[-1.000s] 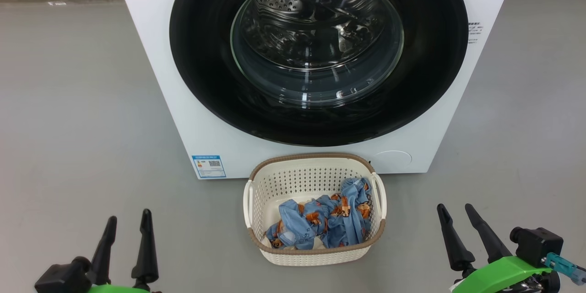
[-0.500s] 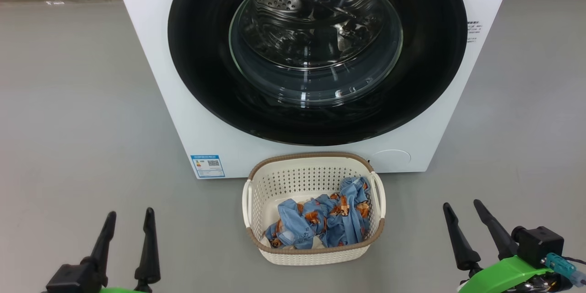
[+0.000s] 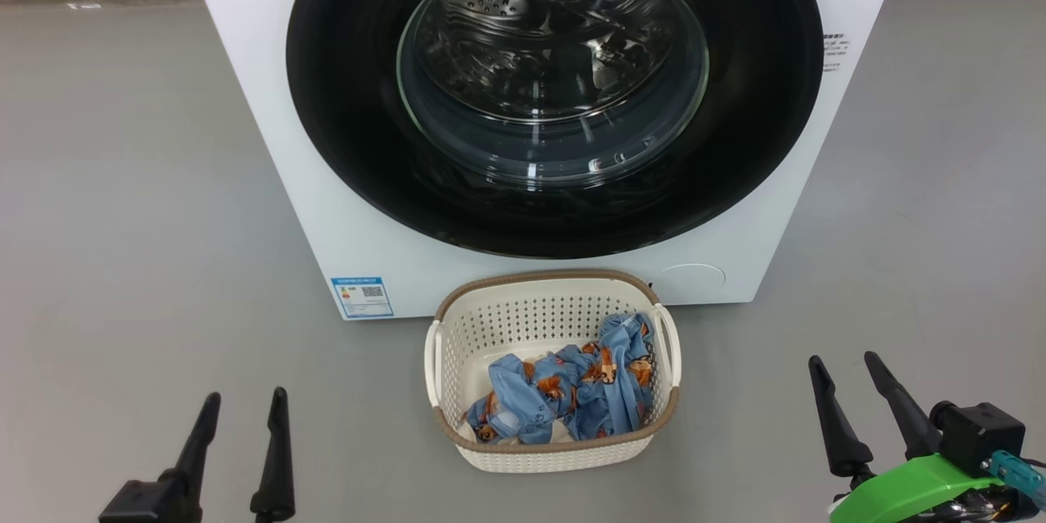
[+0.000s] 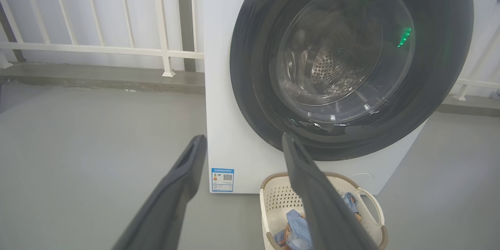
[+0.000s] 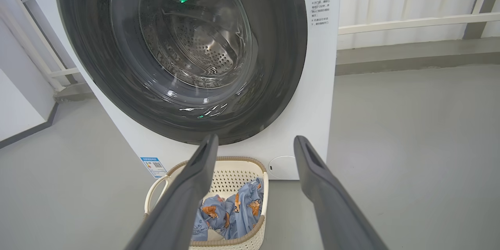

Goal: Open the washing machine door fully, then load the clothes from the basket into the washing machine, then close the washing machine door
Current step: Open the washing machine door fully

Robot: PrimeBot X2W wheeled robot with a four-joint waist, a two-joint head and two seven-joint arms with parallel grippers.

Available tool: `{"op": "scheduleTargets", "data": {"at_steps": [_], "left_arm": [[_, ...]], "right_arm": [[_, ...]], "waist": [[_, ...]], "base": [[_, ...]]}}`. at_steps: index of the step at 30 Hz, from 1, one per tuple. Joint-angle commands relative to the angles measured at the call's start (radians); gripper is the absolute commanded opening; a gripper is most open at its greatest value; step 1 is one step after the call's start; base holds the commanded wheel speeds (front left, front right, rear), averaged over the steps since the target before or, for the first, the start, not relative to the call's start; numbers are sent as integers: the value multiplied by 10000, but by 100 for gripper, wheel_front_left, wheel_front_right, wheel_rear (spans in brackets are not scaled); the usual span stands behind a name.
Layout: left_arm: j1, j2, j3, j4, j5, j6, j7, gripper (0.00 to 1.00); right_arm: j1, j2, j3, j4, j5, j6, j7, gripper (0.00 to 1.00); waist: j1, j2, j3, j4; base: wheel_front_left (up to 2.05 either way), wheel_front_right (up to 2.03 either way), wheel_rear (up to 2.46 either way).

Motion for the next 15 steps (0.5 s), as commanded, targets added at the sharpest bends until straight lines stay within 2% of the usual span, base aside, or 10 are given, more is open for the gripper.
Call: {"op": "scheduleTargets", "data": {"at_steps": [1, 8, 15], "left_arm": [[-282, 185, 292, -200, -1, -25, -67, 100], [-340, 222, 283, -209, -50, -25, -67, 100], [-418, 257, 248, -172, -83, -25, -67, 100]], "right_arm": [[-227, -90, 135, -296, -53, 16, -120, 100], [-218, -52, 33, -349, -78, 16, -120, 100], [-248, 29, -21, -397, -108, 16, -120, 100]], "waist": [[0, 0, 29, -18], [0, 0, 93, -68], [0, 0, 204, -97]], "base": [[65, 19, -85], [97, 42, -139], [143, 85, -229]]}}
